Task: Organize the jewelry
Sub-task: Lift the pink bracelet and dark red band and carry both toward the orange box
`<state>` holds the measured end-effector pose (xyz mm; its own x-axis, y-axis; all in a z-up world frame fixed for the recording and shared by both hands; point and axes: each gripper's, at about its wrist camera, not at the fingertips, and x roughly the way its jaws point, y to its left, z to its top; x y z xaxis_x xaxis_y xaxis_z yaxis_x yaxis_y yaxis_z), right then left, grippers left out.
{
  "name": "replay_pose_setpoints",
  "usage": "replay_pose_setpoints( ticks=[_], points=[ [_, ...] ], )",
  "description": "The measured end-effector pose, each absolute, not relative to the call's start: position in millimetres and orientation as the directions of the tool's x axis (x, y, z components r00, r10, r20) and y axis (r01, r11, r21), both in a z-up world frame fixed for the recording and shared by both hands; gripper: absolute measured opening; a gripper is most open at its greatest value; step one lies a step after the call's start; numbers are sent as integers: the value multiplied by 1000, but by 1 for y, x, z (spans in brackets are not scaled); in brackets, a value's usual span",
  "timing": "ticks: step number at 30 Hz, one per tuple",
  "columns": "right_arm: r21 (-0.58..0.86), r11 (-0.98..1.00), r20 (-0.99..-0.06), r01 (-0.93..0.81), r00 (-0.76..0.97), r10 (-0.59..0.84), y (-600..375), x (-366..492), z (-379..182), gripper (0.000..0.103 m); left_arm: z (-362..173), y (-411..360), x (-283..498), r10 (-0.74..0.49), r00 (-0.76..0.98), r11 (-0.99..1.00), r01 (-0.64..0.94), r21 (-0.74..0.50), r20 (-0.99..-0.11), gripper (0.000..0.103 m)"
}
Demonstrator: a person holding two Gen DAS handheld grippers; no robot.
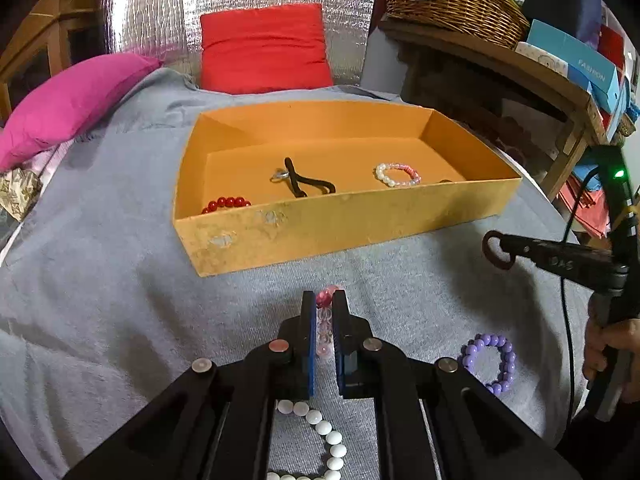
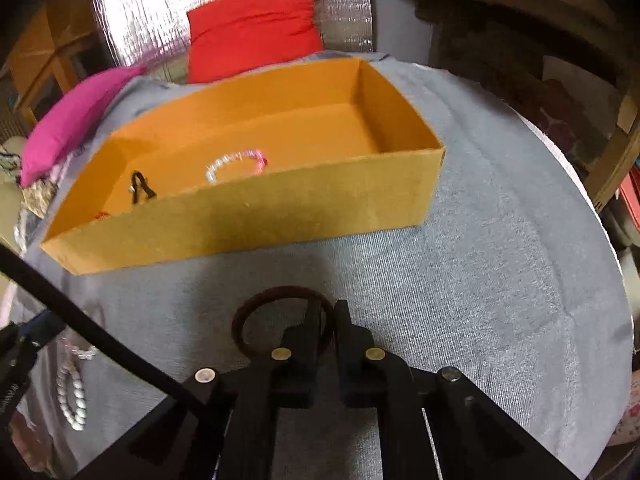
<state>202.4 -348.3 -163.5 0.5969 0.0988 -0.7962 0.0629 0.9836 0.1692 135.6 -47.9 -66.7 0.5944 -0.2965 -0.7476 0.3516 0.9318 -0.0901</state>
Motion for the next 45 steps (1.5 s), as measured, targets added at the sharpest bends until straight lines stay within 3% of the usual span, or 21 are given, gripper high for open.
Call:
replay_pose_setpoints(
  ticks=[7,25,41,45],
  points=[
    [240,970,-750,44,643,157,-346,194,-146,7,-59,-52,134,-248,637,948,314,-48,-730,8],
    [253,968,-721,11,669,181,-338,188,-140,7,-44,-49,130,-109,732,974,214,75,-672,8],
    [246,969,-692,29,705,155,-356,181,-136,7,-41,-53,126,-96,757,971,215,108,-647,8],
    [239,970,-717,38,681,150,-355,185,-142,7,-48,-54,130,-122,722,968,237,78,-681,8]
  ],
)
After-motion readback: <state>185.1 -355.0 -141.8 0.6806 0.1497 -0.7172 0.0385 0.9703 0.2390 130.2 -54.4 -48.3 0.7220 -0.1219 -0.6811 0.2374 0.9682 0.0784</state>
